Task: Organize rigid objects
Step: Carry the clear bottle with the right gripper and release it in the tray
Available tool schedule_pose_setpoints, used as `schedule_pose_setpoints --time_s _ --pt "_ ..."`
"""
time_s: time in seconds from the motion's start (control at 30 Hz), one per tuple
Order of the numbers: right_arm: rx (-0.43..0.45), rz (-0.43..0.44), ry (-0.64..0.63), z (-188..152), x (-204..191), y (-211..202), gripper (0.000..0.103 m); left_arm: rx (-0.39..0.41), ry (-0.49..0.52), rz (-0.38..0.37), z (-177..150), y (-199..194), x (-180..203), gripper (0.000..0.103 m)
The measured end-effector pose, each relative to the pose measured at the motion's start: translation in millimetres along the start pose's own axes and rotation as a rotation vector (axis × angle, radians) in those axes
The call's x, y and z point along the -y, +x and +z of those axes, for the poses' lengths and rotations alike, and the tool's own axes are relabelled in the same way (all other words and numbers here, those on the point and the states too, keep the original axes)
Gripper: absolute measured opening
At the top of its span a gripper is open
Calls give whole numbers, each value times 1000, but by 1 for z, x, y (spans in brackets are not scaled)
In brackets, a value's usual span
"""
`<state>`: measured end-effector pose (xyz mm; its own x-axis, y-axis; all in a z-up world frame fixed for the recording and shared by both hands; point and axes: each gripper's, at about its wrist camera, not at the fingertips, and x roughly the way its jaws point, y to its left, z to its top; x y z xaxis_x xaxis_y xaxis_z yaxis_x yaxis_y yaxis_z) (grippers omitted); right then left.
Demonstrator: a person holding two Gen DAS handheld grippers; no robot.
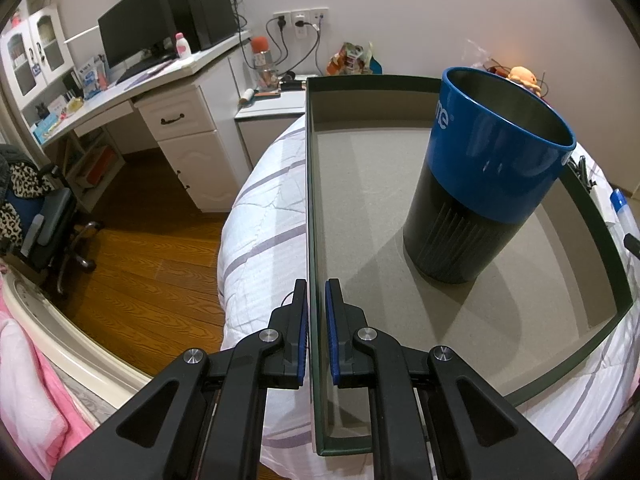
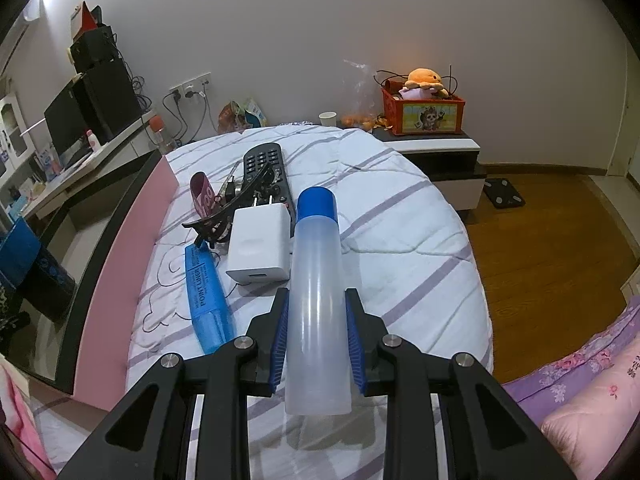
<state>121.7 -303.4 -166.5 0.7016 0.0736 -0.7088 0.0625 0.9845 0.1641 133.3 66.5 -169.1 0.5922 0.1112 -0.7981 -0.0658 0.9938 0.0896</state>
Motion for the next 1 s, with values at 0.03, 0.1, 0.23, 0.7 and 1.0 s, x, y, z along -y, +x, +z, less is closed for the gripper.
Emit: schedule_pose_setpoints --time_s 0.03,0.1,0.23,0.7,1.0 --pt "1 0 0 0 0 0 27 0 0 -1 0 0 0 8" --pt "4 -1 -1 0 -1 -2 27 0 0 -1 0 0 0 8" --pt "28 5 -14 5 -7 -10 27 0 0 -2 0 0 1 8" --pt "120 133 -156 27 -84 -40 27 -1 -4 -15 1 0 1 8" --pt "59 265 -289 18 -160 -20 27 0 0 -24 3 0 0 8"
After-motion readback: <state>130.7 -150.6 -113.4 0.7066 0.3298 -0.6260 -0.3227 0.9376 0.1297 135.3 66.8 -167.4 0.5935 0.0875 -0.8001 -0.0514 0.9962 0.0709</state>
